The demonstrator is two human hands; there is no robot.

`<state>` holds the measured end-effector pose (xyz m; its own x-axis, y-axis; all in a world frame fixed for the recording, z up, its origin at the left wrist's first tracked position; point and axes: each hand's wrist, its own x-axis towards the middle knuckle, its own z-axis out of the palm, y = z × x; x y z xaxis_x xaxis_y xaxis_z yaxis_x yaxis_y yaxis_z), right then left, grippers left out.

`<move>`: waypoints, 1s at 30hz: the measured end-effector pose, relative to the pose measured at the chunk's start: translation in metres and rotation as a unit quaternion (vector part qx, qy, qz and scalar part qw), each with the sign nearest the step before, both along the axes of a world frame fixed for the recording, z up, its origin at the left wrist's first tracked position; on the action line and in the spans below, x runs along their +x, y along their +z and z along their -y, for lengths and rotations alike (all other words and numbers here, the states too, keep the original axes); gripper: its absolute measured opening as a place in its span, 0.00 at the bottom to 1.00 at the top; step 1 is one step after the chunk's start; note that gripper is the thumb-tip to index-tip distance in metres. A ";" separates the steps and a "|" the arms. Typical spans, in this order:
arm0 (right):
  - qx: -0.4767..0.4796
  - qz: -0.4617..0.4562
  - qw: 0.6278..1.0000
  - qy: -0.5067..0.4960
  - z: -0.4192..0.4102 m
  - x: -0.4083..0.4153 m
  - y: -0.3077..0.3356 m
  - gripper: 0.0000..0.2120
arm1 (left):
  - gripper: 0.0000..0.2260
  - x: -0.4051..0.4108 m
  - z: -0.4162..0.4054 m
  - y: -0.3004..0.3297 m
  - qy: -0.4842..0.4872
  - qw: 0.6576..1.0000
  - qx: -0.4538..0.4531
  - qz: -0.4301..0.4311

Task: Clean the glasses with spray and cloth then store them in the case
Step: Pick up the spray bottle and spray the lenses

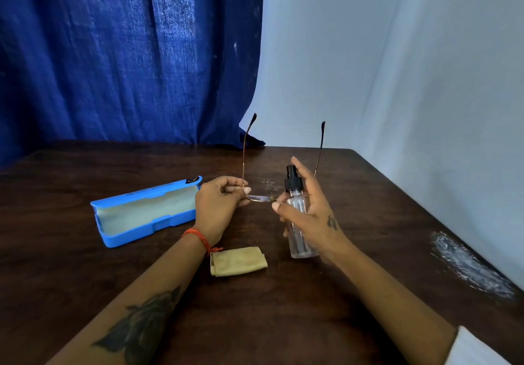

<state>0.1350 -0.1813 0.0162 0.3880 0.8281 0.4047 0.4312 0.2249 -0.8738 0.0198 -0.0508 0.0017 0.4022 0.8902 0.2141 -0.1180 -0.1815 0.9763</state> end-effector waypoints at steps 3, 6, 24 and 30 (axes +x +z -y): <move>-0.014 -0.056 0.997 0.045 0.000 0.004 0.000 0.36 | 0.06 0.002 0.000 0.001 0.000 1.000 0.002 0.004; 0.005 -0.045 0.998 0.033 0.000 0.006 -0.001 0.36 | 0.05 0.003 0.000 0.002 0.005 1.000 0.017 0.001; 0.010 0.266 0.957 -0.113 -0.005 0.001 -0.007 0.31 | 0.06 0.003 0.017 0.013 0.118 0.968 0.218 -0.037; 0.020 0.278 0.950 -0.139 -0.005 0.003 -0.009 0.31 | 0.07 0.003 0.018 0.012 0.110 0.969 0.220 -0.037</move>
